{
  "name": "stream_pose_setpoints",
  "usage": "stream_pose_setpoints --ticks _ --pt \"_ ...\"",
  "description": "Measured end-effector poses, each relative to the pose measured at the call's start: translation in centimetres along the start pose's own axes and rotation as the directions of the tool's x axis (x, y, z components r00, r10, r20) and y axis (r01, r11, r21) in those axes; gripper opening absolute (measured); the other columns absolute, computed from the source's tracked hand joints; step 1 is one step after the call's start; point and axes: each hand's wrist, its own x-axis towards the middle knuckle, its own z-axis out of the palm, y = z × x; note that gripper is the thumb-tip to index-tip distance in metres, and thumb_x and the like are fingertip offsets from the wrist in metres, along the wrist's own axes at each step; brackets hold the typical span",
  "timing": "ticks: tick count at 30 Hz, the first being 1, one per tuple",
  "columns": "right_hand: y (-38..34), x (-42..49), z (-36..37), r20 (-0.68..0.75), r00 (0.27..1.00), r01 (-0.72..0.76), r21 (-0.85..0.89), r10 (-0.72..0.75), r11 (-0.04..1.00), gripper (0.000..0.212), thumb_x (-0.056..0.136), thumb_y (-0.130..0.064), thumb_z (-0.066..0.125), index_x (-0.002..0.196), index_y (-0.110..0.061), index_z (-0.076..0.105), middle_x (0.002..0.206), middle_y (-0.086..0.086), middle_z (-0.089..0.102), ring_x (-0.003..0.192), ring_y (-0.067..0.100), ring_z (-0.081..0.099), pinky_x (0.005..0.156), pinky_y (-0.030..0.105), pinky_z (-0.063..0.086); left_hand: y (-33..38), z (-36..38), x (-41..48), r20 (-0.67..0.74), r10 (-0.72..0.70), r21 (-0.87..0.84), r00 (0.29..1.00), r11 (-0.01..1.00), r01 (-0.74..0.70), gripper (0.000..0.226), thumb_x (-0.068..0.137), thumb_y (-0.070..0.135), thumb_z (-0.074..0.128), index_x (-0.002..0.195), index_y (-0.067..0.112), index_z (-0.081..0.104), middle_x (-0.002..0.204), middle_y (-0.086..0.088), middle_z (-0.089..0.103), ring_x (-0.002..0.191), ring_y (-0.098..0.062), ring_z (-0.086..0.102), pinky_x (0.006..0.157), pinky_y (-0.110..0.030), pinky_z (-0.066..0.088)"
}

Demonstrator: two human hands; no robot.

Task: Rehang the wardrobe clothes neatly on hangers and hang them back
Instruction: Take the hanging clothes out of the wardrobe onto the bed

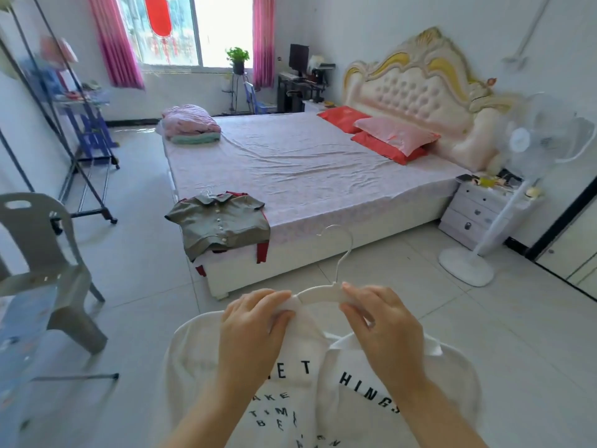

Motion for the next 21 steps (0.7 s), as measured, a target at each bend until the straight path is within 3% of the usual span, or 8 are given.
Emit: stream_pose_setpoints --ticks 7,11,17,21 --pt "2.5 7.6 10.8 0.057 0.997 0.037 0.153 -0.046 0.988 0.032 0.067 -0.016 0.083 0.096 -0.024 0.073 0.084 -0.009 0.065 0.055 0.004 0.056 0.049 0.019 0.048 -7.1 3.3 6.8 -0.062 -0.095 0.126 0.993 0.987 0.103 0.030 0.065 0.007 0.082 0.091 0.018 0.073 0.091 0.002 0.070 0.079 -0.022 0.066 0.080 -0.031 0.041" --pt "4.3 13.3 17.3 0.118 0.989 0.054 0.266 -0.089 0.963 0.030 0.069 -0.016 0.082 0.096 -0.026 0.072 0.086 -0.011 0.064 0.055 0.004 0.058 0.050 0.013 0.044 -11.1 5.6 11.9 -0.126 -0.143 0.201 0.982 0.965 0.166 0.029 0.063 0.006 0.083 0.089 0.017 0.073 0.089 0.001 0.071 0.078 -0.022 0.067 0.079 -0.032 0.042" --pt "6.1 22.4 25.0 0.217 0.967 0.026 0.421 -0.129 0.907 0.028 0.072 -0.017 0.079 0.098 -0.025 0.072 0.091 -0.009 0.065 0.060 0.009 0.064 0.056 0.025 0.052 -15.5 8.1 20.4 -0.222 -0.185 0.235 0.957 0.943 0.237 0.019 0.069 0.017 0.071 0.088 0.018 0.073 0.089 0.003 0.070 0.079 -0.021 0.066 0.077 -0.035 0.048" --pt "6.7 27.3 30.3 0.240 0.956 0.035 0.473 -0.167 0.880 0.027 0.072 -0.014 0.079 0.098 -0.021 0.073 0.090 -0.013 0.060 0.059 0.010 0.064 0.057 0.018 0.049 -19.0 9.7 25.2 -0.255 -0.228 0.279 0.940 0.913 0.298 0.025 0.067 0.011 0.079 0.091 0.017 0.073 0.089 0.000 0.070 0.081 -0.023 0.066 0.079 -0.032 0.041"
